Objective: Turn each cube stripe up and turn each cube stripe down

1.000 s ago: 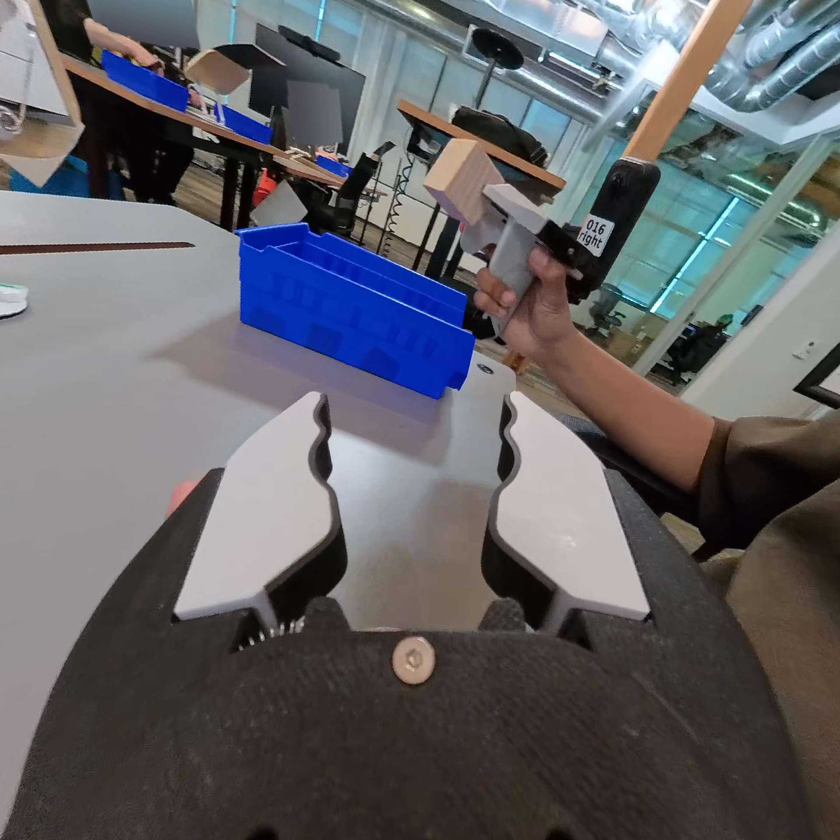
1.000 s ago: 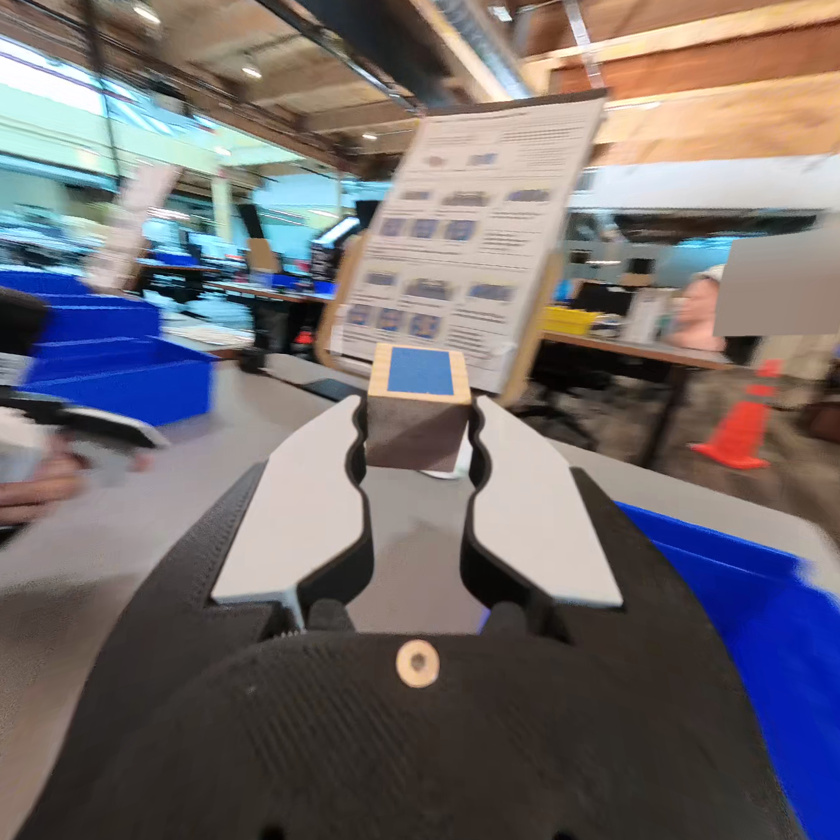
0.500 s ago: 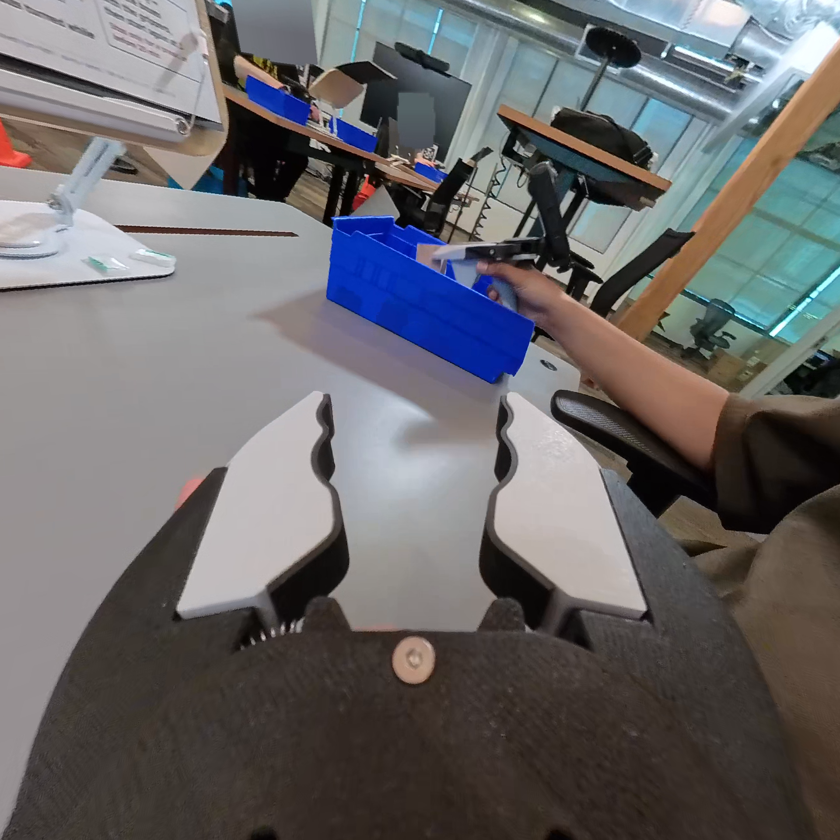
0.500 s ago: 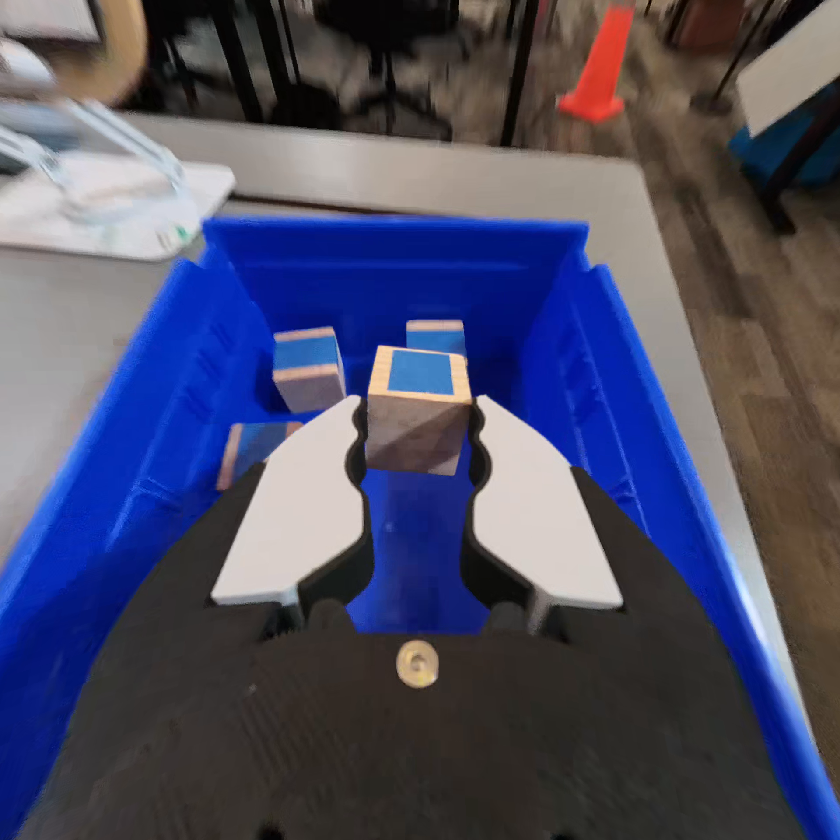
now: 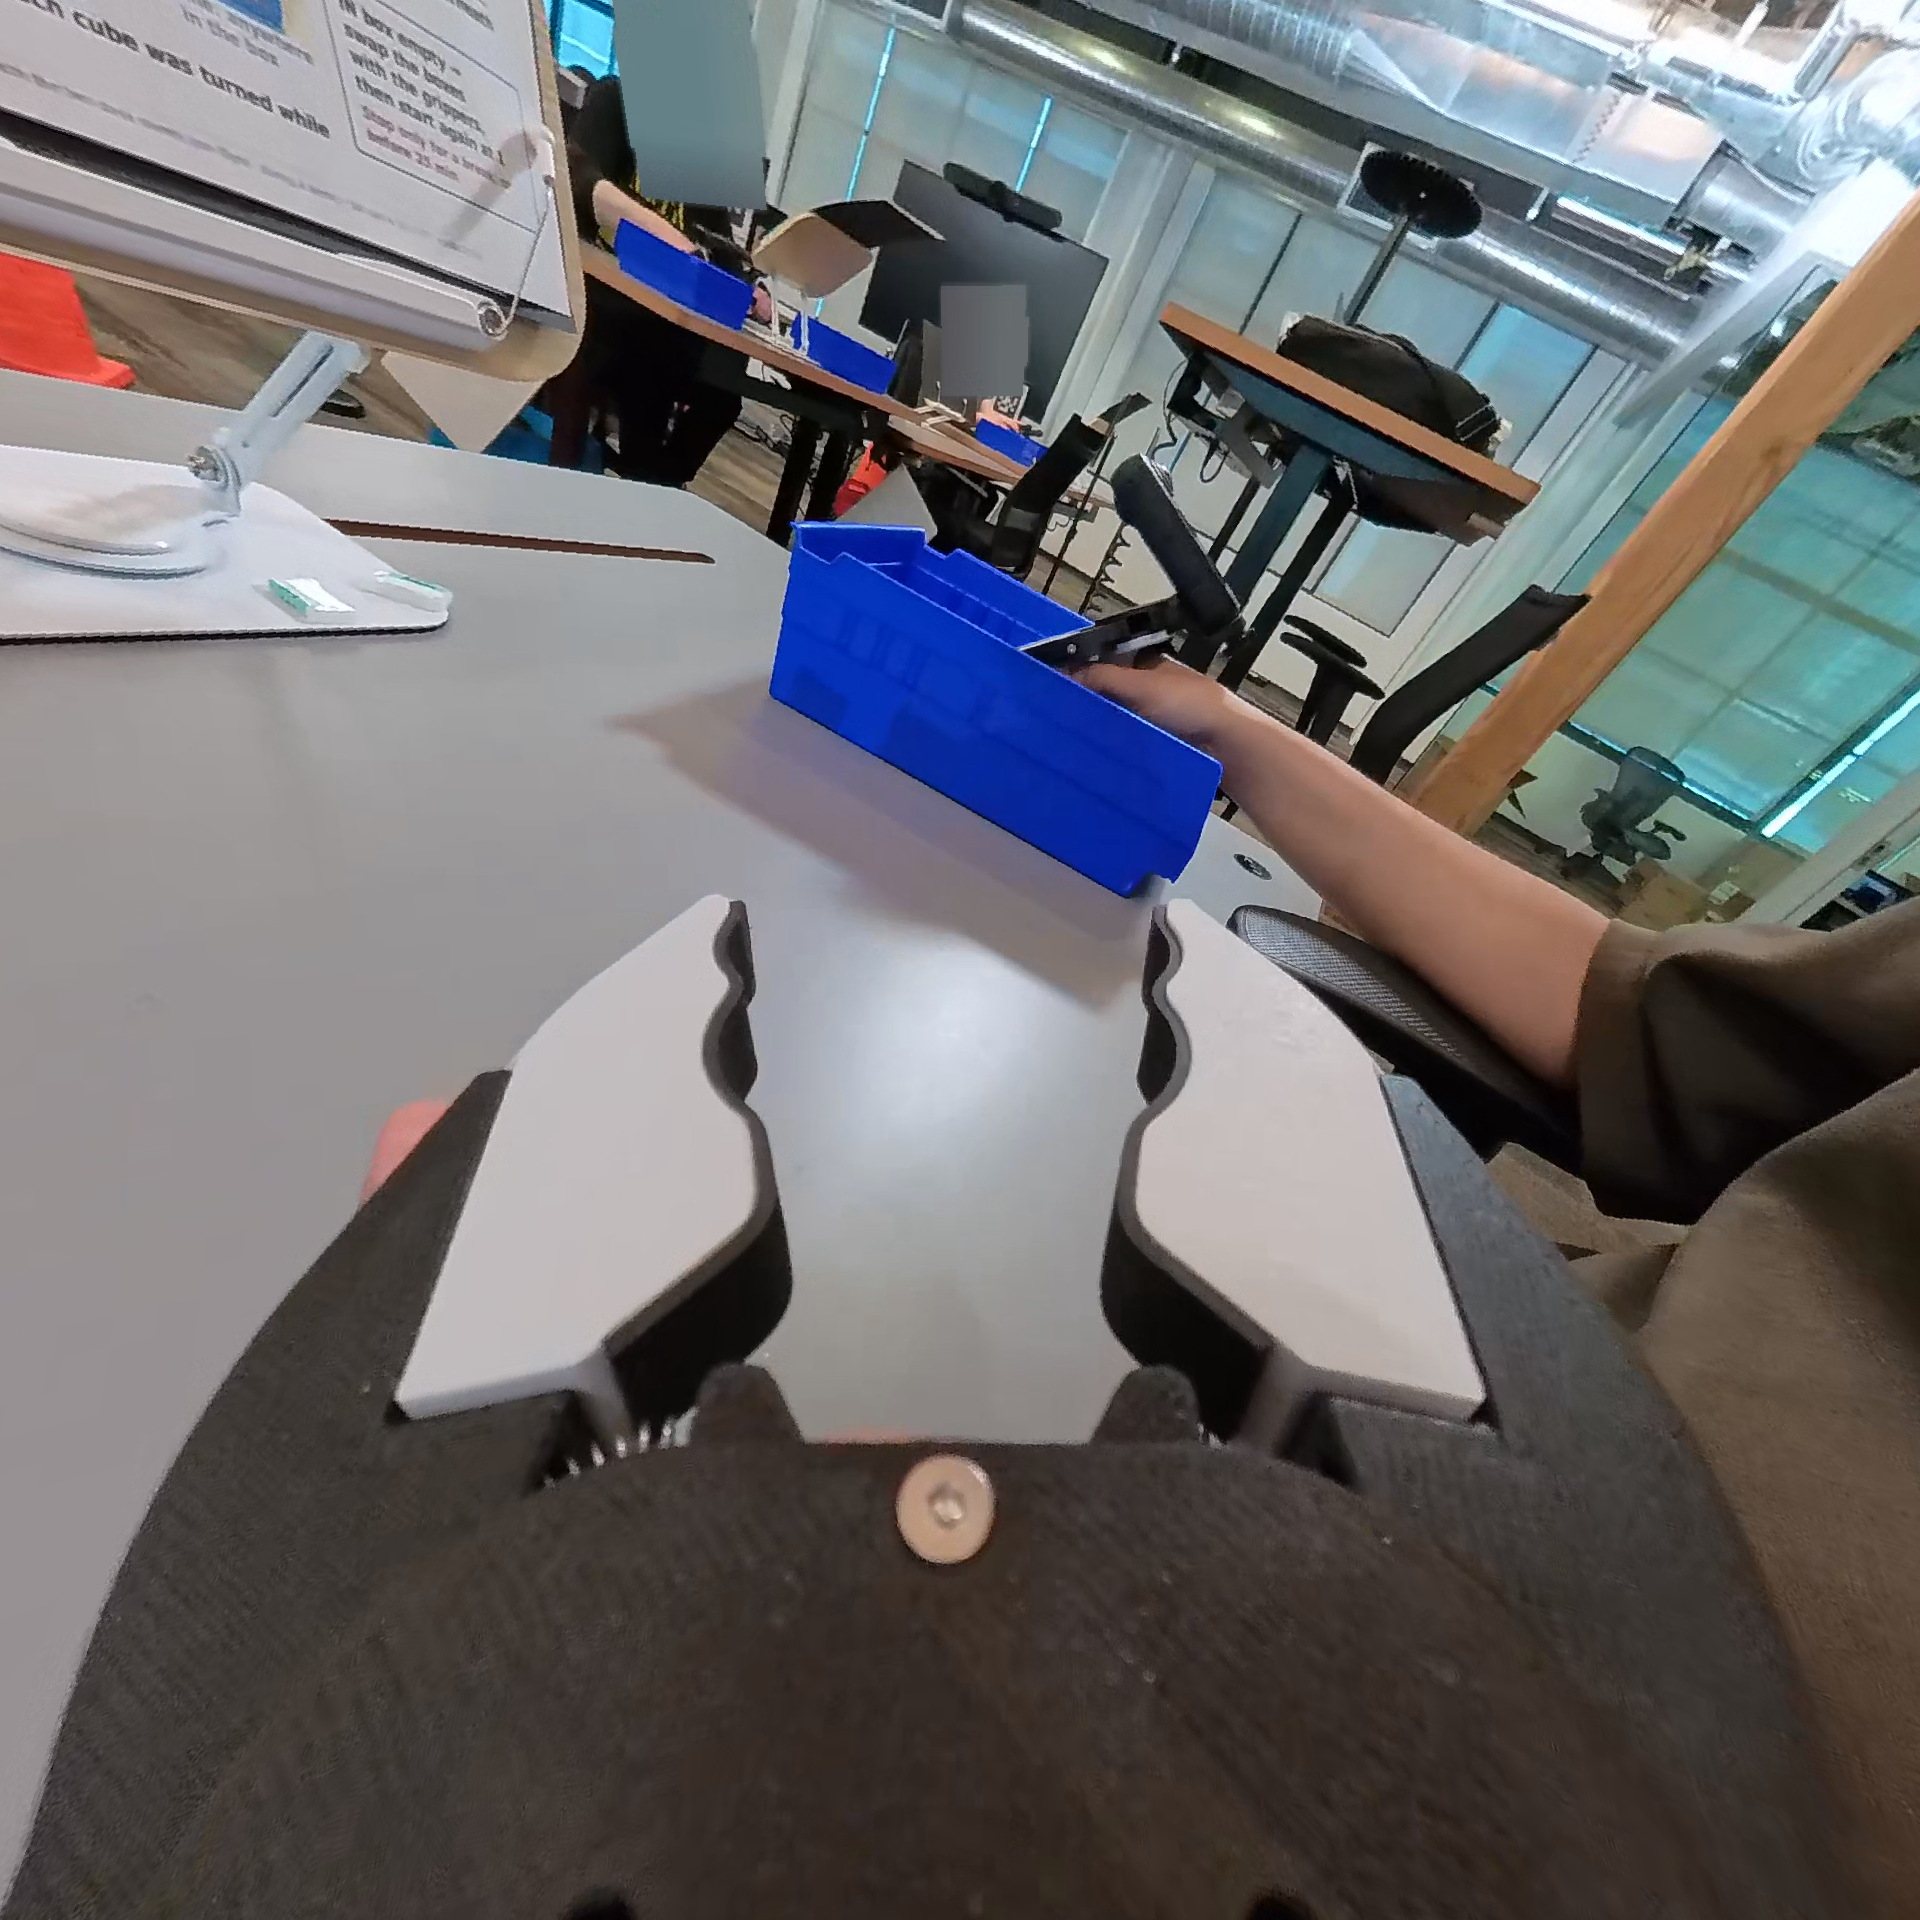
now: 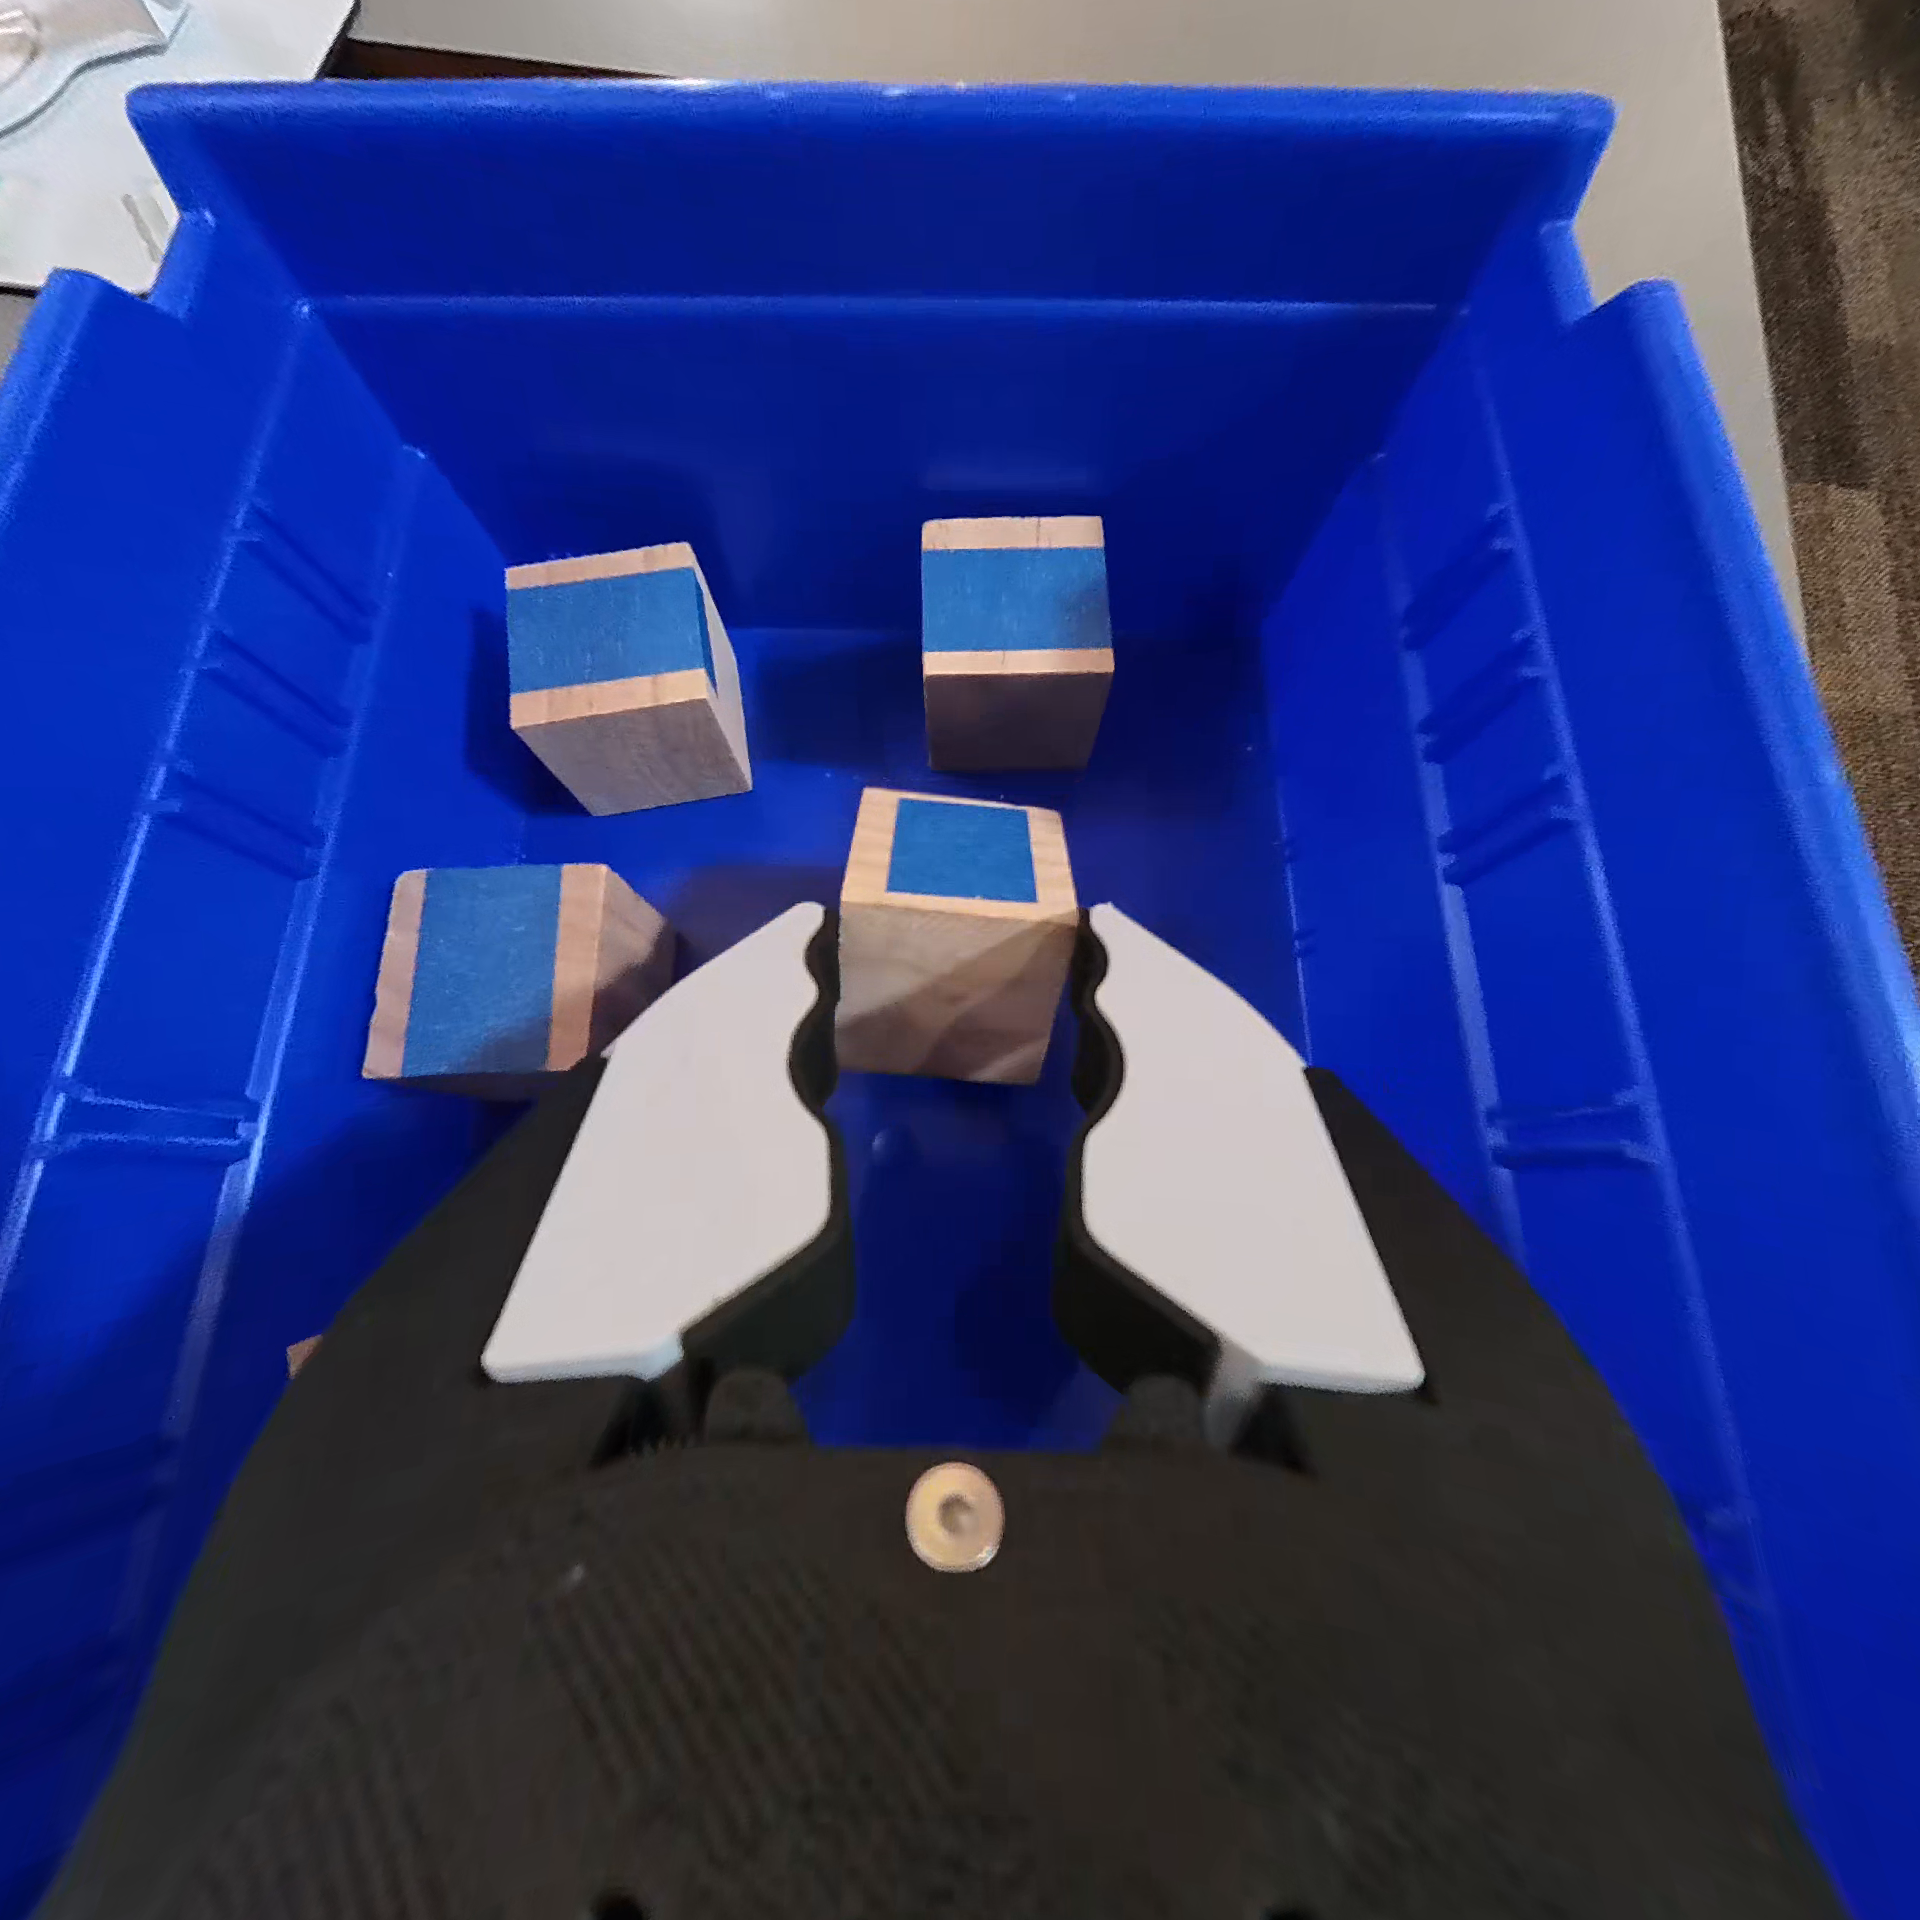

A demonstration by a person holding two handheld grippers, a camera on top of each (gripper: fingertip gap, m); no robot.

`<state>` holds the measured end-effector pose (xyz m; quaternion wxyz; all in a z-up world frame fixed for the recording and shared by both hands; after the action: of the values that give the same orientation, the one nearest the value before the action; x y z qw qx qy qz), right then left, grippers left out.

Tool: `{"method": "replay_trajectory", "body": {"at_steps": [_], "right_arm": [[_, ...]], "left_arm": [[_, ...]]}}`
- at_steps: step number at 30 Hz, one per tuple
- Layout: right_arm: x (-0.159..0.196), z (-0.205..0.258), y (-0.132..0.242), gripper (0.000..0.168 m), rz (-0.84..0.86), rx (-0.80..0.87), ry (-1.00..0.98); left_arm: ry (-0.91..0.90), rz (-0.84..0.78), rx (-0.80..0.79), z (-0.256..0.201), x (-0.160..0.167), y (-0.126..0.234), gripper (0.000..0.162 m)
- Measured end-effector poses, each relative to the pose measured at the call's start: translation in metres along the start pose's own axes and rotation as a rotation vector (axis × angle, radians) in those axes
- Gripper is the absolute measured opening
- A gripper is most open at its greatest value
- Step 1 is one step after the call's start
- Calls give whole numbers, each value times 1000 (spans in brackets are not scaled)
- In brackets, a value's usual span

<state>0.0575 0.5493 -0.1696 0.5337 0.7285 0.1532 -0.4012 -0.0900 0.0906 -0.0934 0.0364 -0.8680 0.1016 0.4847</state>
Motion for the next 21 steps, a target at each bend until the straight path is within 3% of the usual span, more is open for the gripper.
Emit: {"method": "replay_trajectory", "body": {"at_steps": [21], "right_arm": [[4,0,-1,45,28,46,83]], "left_arm": [[-26,25,18,-5,5,-4,75]]}}
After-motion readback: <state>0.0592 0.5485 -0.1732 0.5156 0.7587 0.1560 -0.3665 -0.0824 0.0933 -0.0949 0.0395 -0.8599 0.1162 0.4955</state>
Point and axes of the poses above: each gripper's, where its closed fingertips meet, y back along the fingers, x out of its underside, z = x × y across the jaws, the point moved 2 cm from there along y, back along the fingers, and after that the axes turned 8 degrees about y, right-handed, at the moved point
